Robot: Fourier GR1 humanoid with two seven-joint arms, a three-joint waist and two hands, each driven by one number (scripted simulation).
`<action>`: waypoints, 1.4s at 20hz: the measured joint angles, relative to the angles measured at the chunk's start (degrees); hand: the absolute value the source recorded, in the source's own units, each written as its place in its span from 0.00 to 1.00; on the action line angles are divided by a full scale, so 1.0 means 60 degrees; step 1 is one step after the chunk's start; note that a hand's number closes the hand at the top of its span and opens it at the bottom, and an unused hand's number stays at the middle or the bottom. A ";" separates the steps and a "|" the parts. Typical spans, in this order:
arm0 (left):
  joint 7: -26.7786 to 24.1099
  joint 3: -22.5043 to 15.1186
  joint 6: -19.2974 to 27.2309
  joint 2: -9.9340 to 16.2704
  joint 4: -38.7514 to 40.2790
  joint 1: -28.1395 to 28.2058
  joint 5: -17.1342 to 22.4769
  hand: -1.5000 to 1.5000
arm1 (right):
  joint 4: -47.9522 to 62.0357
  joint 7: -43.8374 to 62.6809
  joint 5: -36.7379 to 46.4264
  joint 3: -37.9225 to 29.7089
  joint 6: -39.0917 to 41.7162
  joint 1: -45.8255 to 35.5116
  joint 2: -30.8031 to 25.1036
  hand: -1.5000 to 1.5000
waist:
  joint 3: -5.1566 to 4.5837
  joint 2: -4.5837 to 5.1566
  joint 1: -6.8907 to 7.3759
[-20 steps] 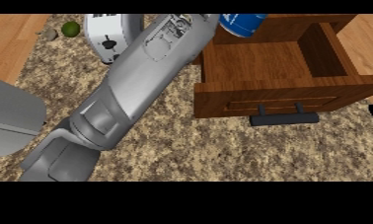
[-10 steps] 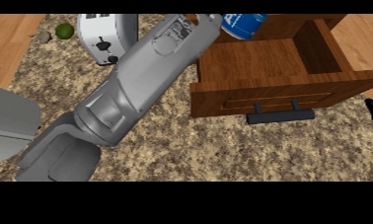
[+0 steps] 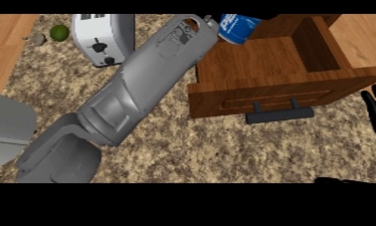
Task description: Pick up the can, place it into the drawer and close the drawer
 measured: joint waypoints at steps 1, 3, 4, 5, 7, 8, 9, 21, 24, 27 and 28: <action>-0.0088 -0.0094 0.0030 -0.0001 0.0069 0.0044 0.0040 1.00 | 0.0061 -0.0062 -0.0003 -0.0017 0.0018 -0.0008 -0.0009 0.00 | 0.0000 0.0008 -0.0029; -0.0225 -0.0257 0.0087 -0.0001 0.0208 0.0118 0.0128 1.00 | 0.0136 -0.0167 -0.0024 -0.0002 0.0052 -0.0022 0.0009 0.00 | 0.0003 0.0028 -0.0096; -0.0304 -0.0318 0.0104 -0.0001 0.0296 0.0103 0.0139 1.00 | 0.0072 -0.0107 -0.0033 -0.0003 0.0054 -0.0043 -0.0023 0.00 | 0.0002 0.0031 -0.0104; -0.0364 -0.0380 0.0106 -0.0001 0.0390 0.0057 0.0140 1.00 | 0.0049 -0.0032 -0.0025 0.0004 0.0010 -0.0124 -0.0030 0.00 | 0.0001 0.0035 -0.0104; -0.0450 -0.0579 0.0196 0.0001 0.0455 0.0108 0.0171 0.00 | 0.0174 -0.0058 -0.0005 -0.0009 0.0012 -0.0214 -0.0066 0.00 | 0.0001 0.0043 -0.0132; -0.0459 -0.0636 0.0285 0.0000 0.0509 0.0123 0.0215 0.00 | 0.0209 -0.0068 0.0005 0.0009 0.0040 -0.0230 -0.0086 0.00 | 0.0003 0.0057 -0.0178; -0.0498 -0.0732 0.0358 -0.0001 0.0510 0.0199 0.0253 0.00 | 0.0223 -0.0050 0.0062 0.0059 -0.0005 -0.0333 -0.0075 0.00 | 0.0004 0.0066 -0.0200; -0.0708 -0.1205 0.1230 0.0000 0.0596 0.0450 0.0815 0.00 | 0.0047 0.0059 0.0031 0.0121 0.0032 -0.0364 -0.0122 0.00 | 0.0001 0.0075 -0.0329; -0.0850 -0.1216 0.1331 0.0000 0.0617 0.0474 0.0979 0.00 | -0.0136 0.0020 0.0186 0.0128 0.0034 -0.0365 -0.0207 0.00 | -0.0004 0.0081 -0.0333; -0.0966 -0.1181 0.1468 -0.0001 0.0559 0.0566 0.1203 0.00 | -0.0298 -0.0271 0.0630 0.0082 0.0052 -0.0380 -0.0427 0.00 | -0.0005 0.0087 -0.0346; -0.0961 -0.1158 0.1481 -0.0001 0.0550 0.0544 0.1280 0.00 | -0.0403 -0.0324 0.0804 0.0071 0.0059 -0.0405 -0.0536 0.00 | -0.0007 0.0082 -0.0334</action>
